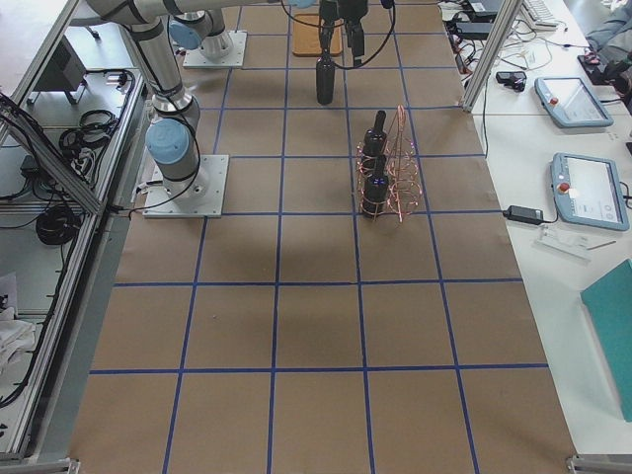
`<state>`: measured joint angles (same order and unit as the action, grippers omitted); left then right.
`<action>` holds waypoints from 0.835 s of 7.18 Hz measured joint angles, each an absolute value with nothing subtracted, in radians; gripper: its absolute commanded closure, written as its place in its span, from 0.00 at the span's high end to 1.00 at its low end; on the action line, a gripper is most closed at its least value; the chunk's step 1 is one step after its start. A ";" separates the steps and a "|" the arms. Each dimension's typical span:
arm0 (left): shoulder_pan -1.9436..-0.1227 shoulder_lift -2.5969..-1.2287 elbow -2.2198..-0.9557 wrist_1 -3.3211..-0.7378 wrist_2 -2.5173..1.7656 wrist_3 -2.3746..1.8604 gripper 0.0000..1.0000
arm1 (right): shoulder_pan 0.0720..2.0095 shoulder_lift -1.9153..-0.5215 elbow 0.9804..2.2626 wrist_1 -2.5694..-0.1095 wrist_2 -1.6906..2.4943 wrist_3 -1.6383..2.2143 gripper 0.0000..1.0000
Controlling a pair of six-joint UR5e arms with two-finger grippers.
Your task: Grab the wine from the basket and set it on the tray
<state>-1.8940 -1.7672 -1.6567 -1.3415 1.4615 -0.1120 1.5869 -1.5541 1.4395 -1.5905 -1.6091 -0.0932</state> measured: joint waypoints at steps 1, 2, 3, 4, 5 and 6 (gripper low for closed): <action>-1.894 -1.767 -1.657 -1.342 1.460 -0.112 0.41 | 1.587 -1.556 1.443 -1.590 -1.611 -0.095 1.00; -1.894 -1.767 -1.657 -1.346 1.458 -0.111 0.20 | 1.587 -1.557 1.445 -1.590 -1.612 -0.096 1.00; -1.894 -1.767 -1.657 -1.352 1.456 -0.110 0.00 | 1.587 -1.557 1.447 -1.590 -1.612 -0.096 1.00; -1.894 -1.767 -1.657 -1.356 1.456 -0.109 0.00 | 1.587 -1.558 1.447 -1.591 -1.611 -0.096 1.00; -1.894 -1.767 -1.657 -1.358 1.456 -0.102 0.00 | 1.587 -1.558 1.448 -1.592 -1.611 -0.096 1.00; -1.893 -1.767 -1.654 -1.363 1.457 -0.089 0.00 | 1.587 -1.558 1.448 -1.593 -1.610 -0.095 1.00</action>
<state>-1.8934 -1.7670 -1.6537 -1.3633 1.4573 -0.0892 1.5871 -1.5581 1.4478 -1.5925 -1.6104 -0.0953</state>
